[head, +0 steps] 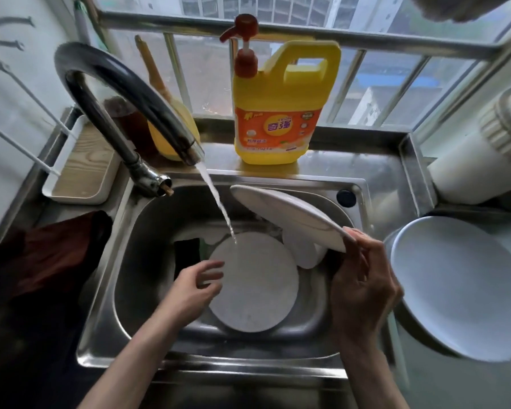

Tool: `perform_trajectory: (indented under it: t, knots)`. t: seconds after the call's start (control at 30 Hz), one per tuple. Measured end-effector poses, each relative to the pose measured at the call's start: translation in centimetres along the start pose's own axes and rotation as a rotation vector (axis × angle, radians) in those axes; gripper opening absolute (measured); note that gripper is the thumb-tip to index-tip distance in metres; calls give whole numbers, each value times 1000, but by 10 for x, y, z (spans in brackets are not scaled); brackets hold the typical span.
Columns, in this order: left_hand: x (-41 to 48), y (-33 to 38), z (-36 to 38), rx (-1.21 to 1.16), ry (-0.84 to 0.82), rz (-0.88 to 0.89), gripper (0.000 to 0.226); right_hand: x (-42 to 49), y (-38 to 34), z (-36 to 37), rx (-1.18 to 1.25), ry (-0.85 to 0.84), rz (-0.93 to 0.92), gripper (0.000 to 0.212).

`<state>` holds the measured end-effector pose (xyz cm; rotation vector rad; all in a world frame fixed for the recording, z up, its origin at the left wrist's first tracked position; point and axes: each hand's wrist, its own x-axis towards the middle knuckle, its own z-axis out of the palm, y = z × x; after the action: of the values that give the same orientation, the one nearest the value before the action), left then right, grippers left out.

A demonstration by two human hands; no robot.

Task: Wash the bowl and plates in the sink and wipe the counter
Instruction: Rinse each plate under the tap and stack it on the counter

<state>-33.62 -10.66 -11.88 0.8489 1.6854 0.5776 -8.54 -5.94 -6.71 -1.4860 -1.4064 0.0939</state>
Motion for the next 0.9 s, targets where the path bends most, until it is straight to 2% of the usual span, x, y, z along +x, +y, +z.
perform_trajectory:
  t: [0.1,0.23,0.3,0.4,0.47,0.53,0.67,0.77,0.9]
  knots:
    - [-3,17,13,-5,-56,55,39,7,4,-5,19,32,64,6]
    - [-5,34,26,-54,-79,131,43,13,5,-10,127,-24,207,9]
    - [-1,42,36,-100,-36,183,57,16,7,-9,169,-58,259,7]
    - [12,55,54,-151,66,254,90,18,9,-10,210,-88,289,7]
    - [21,64,67,-200,104,274,101,21,9,-13,237,-99,309,5]
    - [27,72,79,-280,140,284,98,24,12,-17,254,-80,327,5]
    - [28,91,92,-413,226,342,66,31,24,-25,293,-40,412,9]
    - [23,106,95,-505,251,410,59,37,28,-34,363,-36,471,11]
    - [14,132,97,-426,288,501,39,53,36,-50,391,-19,523,6]
